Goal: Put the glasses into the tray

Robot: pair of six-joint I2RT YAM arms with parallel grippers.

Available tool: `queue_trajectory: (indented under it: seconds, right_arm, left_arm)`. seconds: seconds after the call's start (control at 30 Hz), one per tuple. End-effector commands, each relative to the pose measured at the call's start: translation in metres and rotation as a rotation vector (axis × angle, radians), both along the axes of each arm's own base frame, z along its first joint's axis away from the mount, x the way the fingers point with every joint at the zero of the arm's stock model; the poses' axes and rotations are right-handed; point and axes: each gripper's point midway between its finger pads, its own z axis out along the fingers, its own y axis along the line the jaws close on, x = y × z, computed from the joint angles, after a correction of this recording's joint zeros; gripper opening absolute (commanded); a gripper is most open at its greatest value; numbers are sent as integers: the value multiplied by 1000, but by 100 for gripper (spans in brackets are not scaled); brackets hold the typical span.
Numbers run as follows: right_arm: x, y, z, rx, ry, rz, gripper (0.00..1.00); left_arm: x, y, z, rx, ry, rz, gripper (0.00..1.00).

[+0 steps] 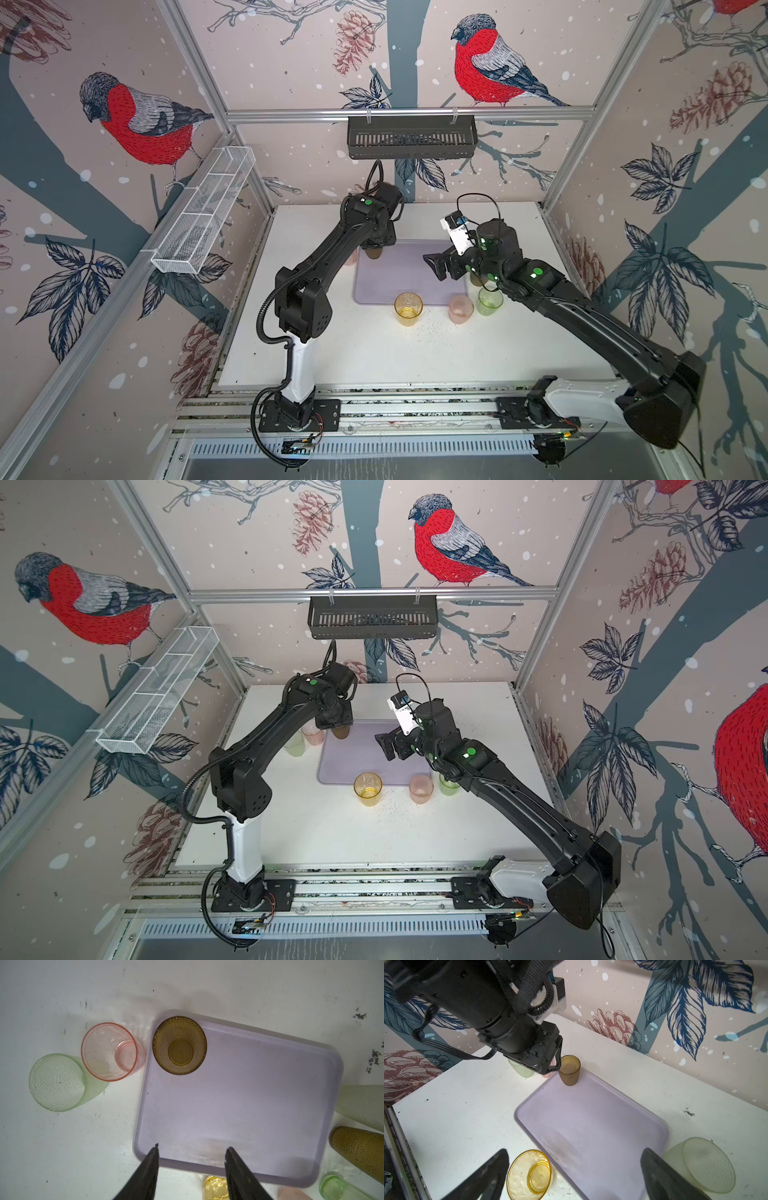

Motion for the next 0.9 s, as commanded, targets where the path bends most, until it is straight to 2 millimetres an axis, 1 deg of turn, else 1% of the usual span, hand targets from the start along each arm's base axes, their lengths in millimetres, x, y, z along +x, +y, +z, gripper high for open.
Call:
queue_trajectory:
  seconds: [0.0,0.1,0.13,0.17,0.27,0.33,0.4,0.5,0.53,0.63,0.67,0.83,0.87]
  right_arm:
    - [-4,-5,1,43,39,-94,100]
    - [-11,-7,5,70,45,-129,100]
    - [-12,-9,7,75,45,-143,99]
    - [-14,-10,9,81,43,-153,99]
    - [-17,-16,12,91,45,-185,100]
    - [-19,-21,11,91,51,-206,100]
    - [-20,-26,10,95,57,-228,99]
    - [-22,-31,7,109,72,-254,99]
    - [-23,-32,5,114,79,-260,99]
    - [-24,-33,3,123,90,-273,99]
    - [-25,-32,2,122,95,-275,99]
    - [-27,-29,-4,126,116,-294,100]
    - [-28,-28,-5,128,120,-297,100]
  left_arm:
    - [-7,-7,8,-19,-37,-38,57]
    - [-16,-4,9,-20,-48,-51,58]
    - [-19,-3,10,-24,-52,-55,59]
    - [-21,-2,11,-30,-58,-59,62]
    - [-26,0,14,-41,-68,-68,63]
    - [-29,-1,17,-46,-76,-77,64]
    - [-32,-1,20,-48,-83,-87,68]
    - [-38,1,23,-48,-89,-100,69]
    - [-40,1,25,-50,-94,-106,72]
    - [-47,5,26,-51,-101,-115,74]
    - [-49,6,24,-49,-97,-119,77]
    - [-59,11,26,-45,-101,-141,79]
    - [-61,12,26,-46,-101,-146,82]
